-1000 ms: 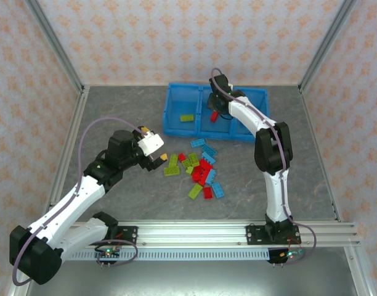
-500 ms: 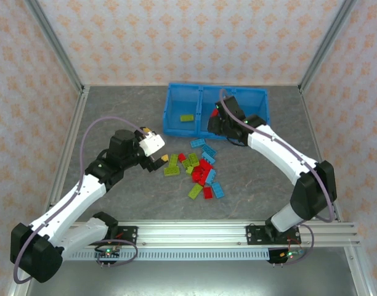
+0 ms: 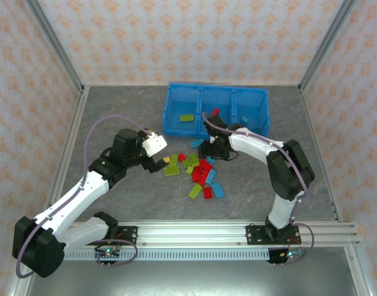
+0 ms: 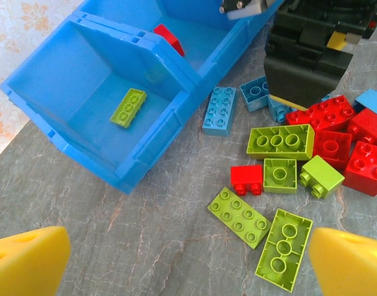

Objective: Sort the legos into containers by color

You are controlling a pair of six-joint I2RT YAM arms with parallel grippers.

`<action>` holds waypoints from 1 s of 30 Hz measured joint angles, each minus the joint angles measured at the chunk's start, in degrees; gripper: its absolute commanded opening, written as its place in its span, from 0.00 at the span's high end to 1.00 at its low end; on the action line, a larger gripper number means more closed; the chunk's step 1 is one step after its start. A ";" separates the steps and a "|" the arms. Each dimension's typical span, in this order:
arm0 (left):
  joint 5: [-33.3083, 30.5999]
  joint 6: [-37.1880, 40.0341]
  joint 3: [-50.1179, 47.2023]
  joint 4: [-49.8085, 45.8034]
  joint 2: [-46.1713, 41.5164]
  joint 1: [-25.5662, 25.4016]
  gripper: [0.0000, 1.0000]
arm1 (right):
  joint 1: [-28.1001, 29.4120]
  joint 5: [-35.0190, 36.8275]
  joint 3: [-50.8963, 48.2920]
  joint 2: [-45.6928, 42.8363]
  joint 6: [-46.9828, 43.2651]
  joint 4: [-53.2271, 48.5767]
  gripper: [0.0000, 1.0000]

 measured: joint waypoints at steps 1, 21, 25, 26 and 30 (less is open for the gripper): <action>0.00 0.00 0.00 0.00 0.00 0.00 0.00 | 0.00 0.02 -0.09 0.39 -0.04 0.02 0.40; -0.02 0.00 0.00 0.00 1.01 0.00 0.00 | 0.00 3.48 -4.07 -0.26 1.01 2.34 0.79; -0.02 0.00 0.00 0.00 1.01 0.00 0.00 | 0.00 3.98 -5.88 -4.68 1.49 1.51 0.81; -0.02 -0.02 0.00 0.00 1.01 0.00 0.00 | 0.00 4.55 -6.10 -6.64 1.60 1.27 0.82; 0.00 -0.02 0.00 -0.02 1.01 0.00 0.00 | -0.09 9.77 -5.86 -16.46 1.86 1.07 0.84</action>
